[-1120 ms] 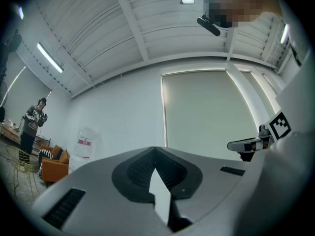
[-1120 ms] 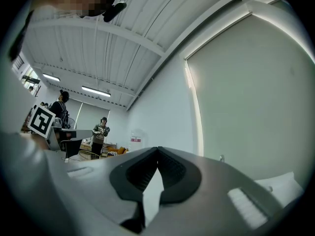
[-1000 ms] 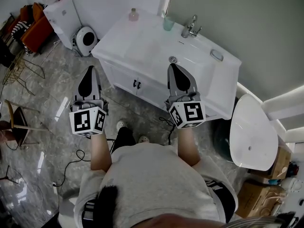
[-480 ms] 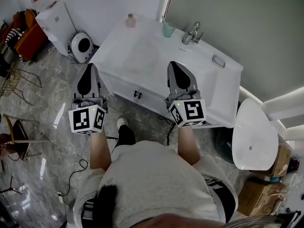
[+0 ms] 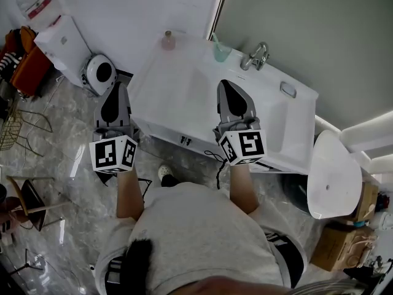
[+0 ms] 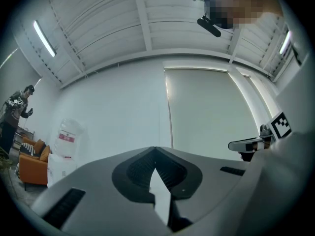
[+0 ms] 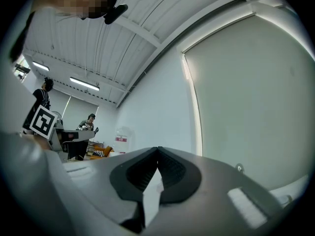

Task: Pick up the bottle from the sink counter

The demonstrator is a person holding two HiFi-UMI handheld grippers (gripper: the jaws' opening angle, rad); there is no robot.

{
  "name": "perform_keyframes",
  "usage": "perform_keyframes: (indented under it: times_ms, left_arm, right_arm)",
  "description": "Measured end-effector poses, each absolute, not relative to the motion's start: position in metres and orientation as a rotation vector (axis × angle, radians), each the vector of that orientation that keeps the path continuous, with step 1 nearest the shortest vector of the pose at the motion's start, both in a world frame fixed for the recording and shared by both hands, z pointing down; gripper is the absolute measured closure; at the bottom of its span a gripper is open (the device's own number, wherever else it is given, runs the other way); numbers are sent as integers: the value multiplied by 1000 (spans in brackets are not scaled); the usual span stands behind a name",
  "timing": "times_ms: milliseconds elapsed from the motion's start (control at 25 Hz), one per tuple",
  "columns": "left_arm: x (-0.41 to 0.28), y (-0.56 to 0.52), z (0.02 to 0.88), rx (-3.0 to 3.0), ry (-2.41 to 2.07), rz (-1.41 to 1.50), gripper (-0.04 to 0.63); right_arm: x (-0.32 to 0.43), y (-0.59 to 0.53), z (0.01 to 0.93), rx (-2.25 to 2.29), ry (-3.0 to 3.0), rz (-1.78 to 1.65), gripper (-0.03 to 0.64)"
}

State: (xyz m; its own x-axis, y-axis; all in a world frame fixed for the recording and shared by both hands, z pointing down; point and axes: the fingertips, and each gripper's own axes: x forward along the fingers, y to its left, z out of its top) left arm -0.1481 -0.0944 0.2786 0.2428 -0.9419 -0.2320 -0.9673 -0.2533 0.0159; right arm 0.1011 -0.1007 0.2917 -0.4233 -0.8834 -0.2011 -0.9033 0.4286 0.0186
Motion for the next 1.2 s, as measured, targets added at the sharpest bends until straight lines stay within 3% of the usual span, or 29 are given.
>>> perform_keyframes:
  times_ms: [720,1200]
  left_arm:
    - [-205,-211,279,-2489,1689,295,588]
    - [-199,-246,289,-2539,1642,276,588]
  right_arm:
    - [44,-192,282,-1739,2415,227,606]
    - [41,-221,271,-1763,2424,288,606]
